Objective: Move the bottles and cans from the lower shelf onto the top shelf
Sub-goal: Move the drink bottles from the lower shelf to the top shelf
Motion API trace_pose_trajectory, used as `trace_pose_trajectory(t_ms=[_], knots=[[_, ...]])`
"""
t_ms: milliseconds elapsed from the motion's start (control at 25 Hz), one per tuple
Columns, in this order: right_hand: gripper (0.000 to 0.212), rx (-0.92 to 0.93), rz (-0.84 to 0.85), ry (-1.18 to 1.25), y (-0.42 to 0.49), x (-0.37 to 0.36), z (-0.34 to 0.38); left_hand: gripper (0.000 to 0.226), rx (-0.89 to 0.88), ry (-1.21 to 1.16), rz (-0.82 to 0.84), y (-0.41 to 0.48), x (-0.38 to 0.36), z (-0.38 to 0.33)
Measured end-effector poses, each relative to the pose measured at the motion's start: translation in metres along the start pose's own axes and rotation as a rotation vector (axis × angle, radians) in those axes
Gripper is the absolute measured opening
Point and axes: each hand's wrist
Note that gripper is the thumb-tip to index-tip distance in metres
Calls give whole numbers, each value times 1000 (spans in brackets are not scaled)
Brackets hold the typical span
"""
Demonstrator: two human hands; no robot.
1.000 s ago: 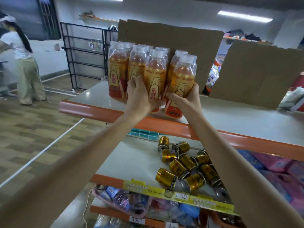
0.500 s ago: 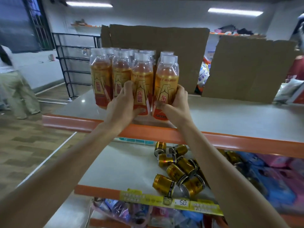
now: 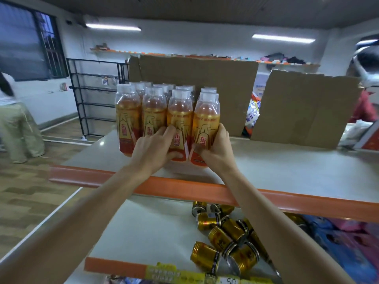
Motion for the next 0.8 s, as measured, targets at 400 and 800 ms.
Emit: trace_pose_trajectory(t_ms=[400, 800], knots=[[58, 30, -1, 0, 7, 0, -11, 63, -25, -6, 18, 8, -10, 4], [54, -94, -1, 15, 0, 1, -8, 60, 11, -89, 7, 4, -15, 10]])
Point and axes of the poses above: each hand's wrist, its own y-axis towards the middle knuckle, its own x-axis out of the back of the hand, z = x × y, and after that the axes turned 9 degrees about y, right-handed
